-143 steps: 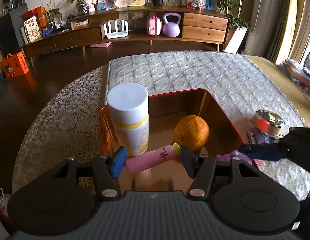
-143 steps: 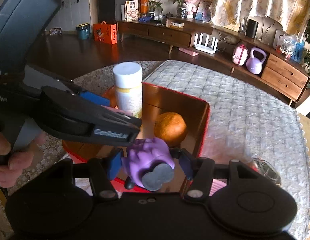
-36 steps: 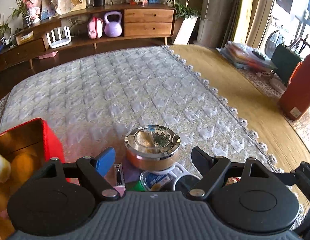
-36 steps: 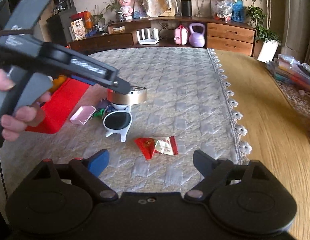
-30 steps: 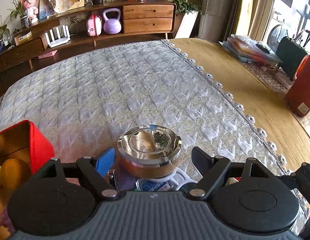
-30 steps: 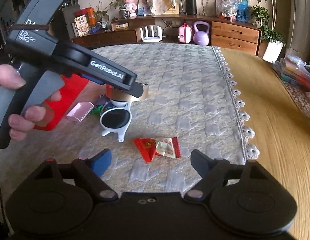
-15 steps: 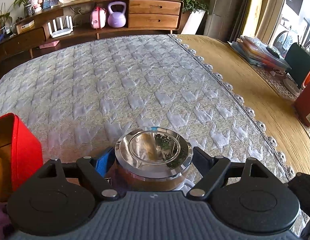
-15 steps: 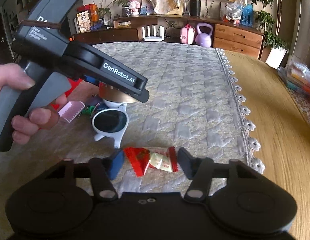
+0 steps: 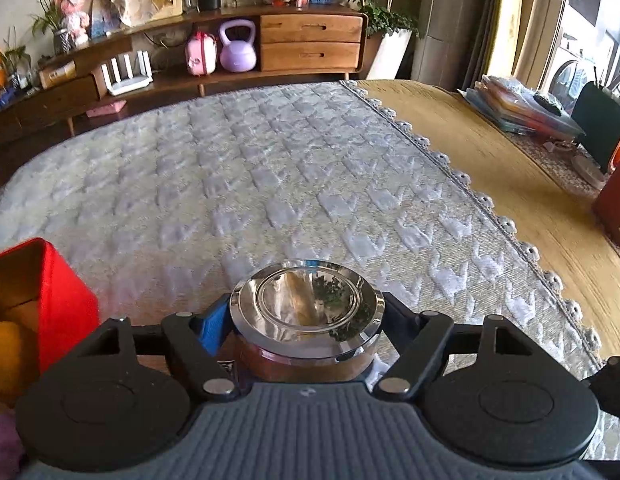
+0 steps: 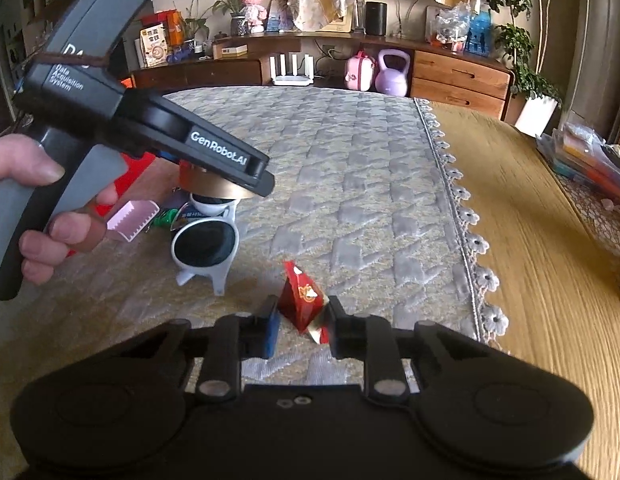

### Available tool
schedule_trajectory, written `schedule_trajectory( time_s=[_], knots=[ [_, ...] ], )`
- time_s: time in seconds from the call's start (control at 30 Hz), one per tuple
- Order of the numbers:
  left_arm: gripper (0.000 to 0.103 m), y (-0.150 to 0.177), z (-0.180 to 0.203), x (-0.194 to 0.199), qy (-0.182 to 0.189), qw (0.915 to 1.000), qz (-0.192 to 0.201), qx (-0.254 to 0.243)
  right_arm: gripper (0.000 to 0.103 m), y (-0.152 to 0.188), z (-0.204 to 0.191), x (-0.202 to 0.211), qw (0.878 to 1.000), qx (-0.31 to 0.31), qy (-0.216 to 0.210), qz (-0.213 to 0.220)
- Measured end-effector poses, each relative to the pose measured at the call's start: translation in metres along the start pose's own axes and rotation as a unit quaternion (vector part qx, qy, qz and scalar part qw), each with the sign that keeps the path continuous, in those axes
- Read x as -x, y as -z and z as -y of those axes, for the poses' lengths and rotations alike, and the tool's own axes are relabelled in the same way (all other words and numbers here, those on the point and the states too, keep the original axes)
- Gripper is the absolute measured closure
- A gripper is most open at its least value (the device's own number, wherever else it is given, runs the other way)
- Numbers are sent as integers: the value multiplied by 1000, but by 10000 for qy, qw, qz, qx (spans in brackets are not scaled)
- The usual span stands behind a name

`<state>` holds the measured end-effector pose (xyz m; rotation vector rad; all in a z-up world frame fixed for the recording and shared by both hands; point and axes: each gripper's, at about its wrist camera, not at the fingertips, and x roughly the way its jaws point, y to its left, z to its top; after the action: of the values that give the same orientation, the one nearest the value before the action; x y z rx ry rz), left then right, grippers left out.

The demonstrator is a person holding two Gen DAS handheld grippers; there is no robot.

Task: Organize rigid objects
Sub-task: 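Grasp the silver tin with the left tool while the right grasps the red candy packet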

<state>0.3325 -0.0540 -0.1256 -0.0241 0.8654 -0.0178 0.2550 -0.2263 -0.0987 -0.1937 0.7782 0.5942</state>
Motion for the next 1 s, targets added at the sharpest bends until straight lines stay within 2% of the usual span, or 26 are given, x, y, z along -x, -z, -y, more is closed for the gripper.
schedule_trajectory(
  time_s=[0.53, 1.0],
  knots=[
    [26, 5, -11, 52, 218, 9997, 70, 63, 81, -17, -5, 41, 9992, -352, -18, 173],
    [26, 25, -41, 126, 338, 9993, 154, 108, 81, -39, -54, 84, 9986, -148, -317, 398]
  ],
)
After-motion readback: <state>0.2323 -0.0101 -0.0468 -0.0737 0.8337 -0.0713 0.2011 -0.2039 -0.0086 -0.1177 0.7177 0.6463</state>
